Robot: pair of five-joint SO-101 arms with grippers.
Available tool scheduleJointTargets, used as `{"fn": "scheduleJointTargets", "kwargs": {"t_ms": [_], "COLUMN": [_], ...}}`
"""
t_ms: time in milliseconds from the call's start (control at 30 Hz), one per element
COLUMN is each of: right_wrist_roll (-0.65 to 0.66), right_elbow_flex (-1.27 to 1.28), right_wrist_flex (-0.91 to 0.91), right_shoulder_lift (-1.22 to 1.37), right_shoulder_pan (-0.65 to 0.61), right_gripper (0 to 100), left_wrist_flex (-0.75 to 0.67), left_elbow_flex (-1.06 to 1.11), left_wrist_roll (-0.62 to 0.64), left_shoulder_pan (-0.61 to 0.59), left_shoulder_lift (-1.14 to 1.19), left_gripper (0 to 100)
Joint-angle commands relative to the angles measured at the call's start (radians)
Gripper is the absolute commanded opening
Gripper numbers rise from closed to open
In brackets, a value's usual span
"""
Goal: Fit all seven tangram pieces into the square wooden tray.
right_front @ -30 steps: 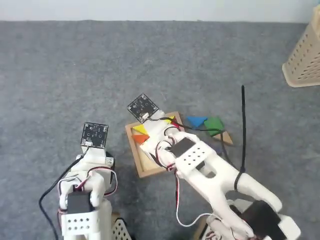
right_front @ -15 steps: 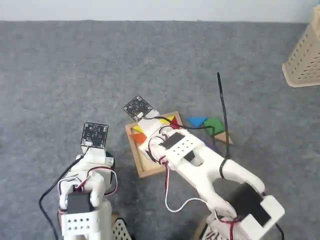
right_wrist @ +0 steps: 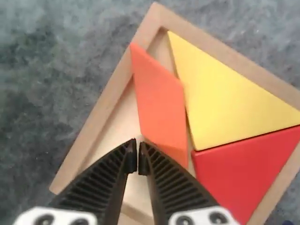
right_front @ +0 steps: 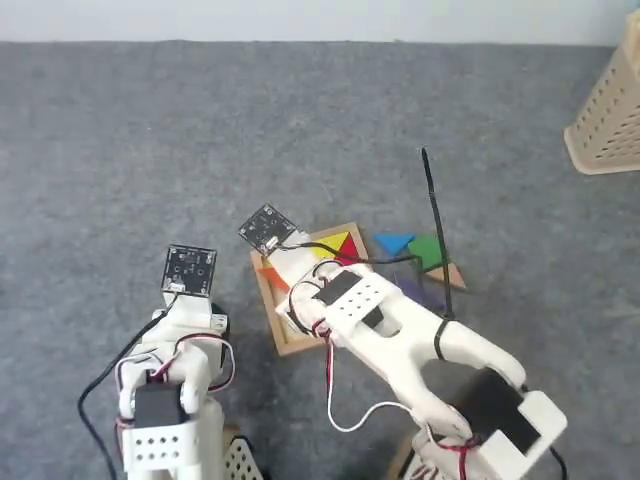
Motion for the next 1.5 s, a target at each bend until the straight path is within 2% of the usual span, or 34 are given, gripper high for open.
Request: {"fn": "scheduleJointTargets", "kwargs": {"t_ms": [0, 133, 367, 500, 800, 1133, 1467], "right_wrist_roll": [0.011, 0.012, 0.014, 0.015, 0.015, 0.015, 0.011], "right_elbow_flex": [-0.044, 0.011, 0.153, 0.149, 0.118, 0.114, 0.120], "right_wrist_flex": [0.016, 0.001, -0.395, -0.483, -0.476, -0.249, -0.232], "right_shoulder_lift": [-0.116, -0.228, -0.162, -0.081, 0.019, -0.093, -0.220], "right_shoulder_pan": [0.016, 0.056, 0.067, 0.067, 0.068, 0.064, 0.070], "right_gripper": [0.6, 0.6, 0.6, 0.6, 0.6, 0.6, 0.6], "left_wrist_flex": [0.000, 0.000, 0.000, 0.000, 0.000, 0.000, 0.000], "left_elbow_flex": [-0.010, -0.010, -0.010, -0.010, -0.010, -0.010, -0.010], "left_wrist_roll": [0.008, 0.008, 0.008, 0.008, 0.008, 0.008, 0.008], "left_shoulder_pan": [0.002, 0.002, 0.002, 0.002, 0.002, 0.002, 0.002], "left_shoulder_lift": [-0.021, -0.021, -0.021, -0.021, -0.021, -0.021, -0.021], "left_gripper": [7, 7, 7, 7, 7, 7, 7]}}
